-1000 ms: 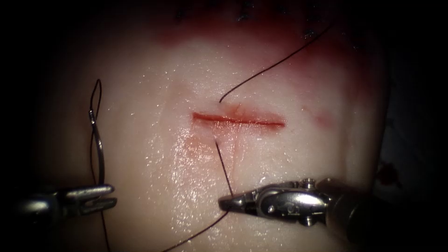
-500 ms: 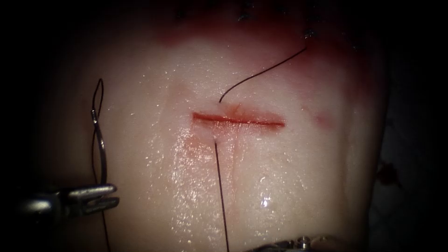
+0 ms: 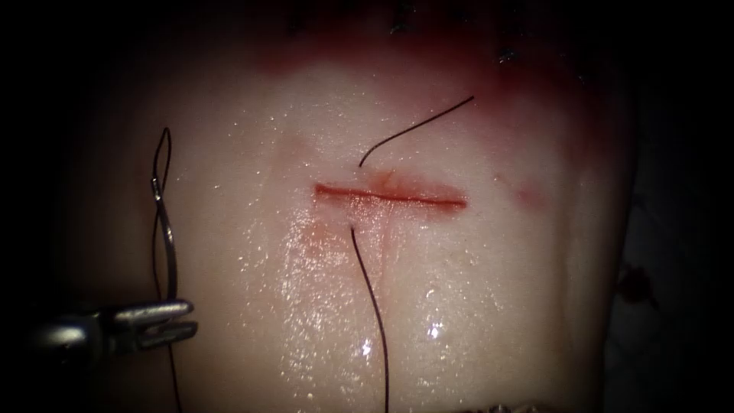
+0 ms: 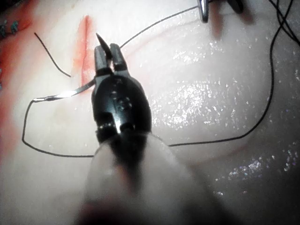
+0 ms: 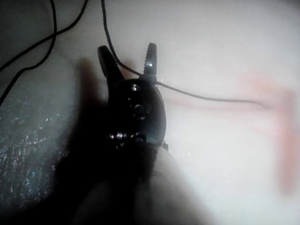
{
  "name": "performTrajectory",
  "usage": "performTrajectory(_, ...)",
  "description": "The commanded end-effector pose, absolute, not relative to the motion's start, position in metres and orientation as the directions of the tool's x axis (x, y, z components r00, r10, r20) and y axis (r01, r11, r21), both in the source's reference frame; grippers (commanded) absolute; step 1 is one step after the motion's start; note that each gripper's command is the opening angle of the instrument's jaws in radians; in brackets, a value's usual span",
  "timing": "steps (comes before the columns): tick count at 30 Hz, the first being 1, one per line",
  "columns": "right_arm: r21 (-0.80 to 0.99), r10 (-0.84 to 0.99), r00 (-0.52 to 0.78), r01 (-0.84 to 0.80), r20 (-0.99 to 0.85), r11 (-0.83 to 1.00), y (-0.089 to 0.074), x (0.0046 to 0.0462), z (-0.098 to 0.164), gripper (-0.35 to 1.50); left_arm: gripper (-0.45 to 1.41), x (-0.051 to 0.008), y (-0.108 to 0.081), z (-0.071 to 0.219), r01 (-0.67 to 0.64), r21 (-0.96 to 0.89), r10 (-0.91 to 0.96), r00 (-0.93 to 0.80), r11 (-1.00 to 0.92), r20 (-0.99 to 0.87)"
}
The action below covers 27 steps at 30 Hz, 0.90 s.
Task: Wound Closure
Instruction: Grip thread near wound with right hand and pull away repeatedly until only a short tail is left above wound
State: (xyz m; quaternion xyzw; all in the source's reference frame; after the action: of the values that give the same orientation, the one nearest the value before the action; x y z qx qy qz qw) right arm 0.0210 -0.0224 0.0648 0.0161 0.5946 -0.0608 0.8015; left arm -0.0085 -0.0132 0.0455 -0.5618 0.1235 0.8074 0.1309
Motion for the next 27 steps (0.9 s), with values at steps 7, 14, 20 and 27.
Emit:
performTrajectory(7,-0.126,-0.154,0.296,0.112,-0.942,0.986,-0.015,0.0201,0.064,1.38,-0.35,-0.009,-0.013,0.046,-0.35,0.054,0.07,-0.333,-0.935,-0.94)
performTrajectory(14,-0.143,-0.166,0.314,0.094,-0.935,0.985,-0.01,0.0196,0.064,1.38,-0.35,-0.009,-0.013,0.046,-0.35,0.055,0.07,-0.334,-0.935,-0.94)
performTrajectory(20,-0.147,-0.151,0.287,0.035,-0.946,0.988,-0.006,0.0188,0.062,1.43,-0.35,-0.009,-0.013,0.046,-0.35,0.054,0.07,-0.333,-0.935,-0.94)
performTrajectory(27,-0.172,-0.177,0.314,0.045,-0.933,0.984,-0.004,0.0193,0.064,1.43,-0.35,-0.009,-0.013,0.046,-0.349,0.055,0.069,-0.331,-0.936,-0.941)
